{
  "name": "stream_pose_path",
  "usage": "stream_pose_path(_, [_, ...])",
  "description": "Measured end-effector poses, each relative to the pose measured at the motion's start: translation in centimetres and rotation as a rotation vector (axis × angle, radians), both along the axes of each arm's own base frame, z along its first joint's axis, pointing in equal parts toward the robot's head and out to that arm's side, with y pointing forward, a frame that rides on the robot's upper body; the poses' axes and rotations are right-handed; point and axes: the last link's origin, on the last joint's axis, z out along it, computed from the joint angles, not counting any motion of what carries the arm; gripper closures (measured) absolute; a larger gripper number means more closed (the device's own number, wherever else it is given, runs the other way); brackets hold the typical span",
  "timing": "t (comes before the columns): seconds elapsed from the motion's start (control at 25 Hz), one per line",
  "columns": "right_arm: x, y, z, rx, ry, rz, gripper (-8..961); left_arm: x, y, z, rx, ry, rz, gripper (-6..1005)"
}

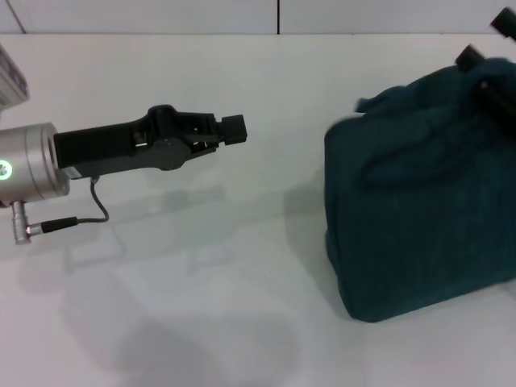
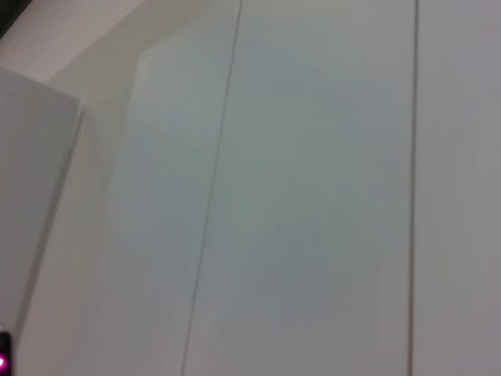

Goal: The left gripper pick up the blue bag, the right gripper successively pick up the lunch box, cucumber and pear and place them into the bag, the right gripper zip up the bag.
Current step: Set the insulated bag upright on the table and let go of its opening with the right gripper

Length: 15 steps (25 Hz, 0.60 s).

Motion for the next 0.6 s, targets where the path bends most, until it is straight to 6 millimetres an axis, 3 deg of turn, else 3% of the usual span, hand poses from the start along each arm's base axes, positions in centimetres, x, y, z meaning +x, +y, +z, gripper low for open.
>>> stream_pose_path(0.32, [0.0, -1.6, -1.4, -0.080, -0.003, 0.050, 392, 0.3, 0.4, 0.7, 0.042, 0.009, -0.052, 936])
stream_pose_path(0.6, [0.7, -2.0, -0.4, -0.084, 0.009, 0.051, 391, 1.6, 1.8, 1.4, 0.108, 0.051, -0.158, 936])
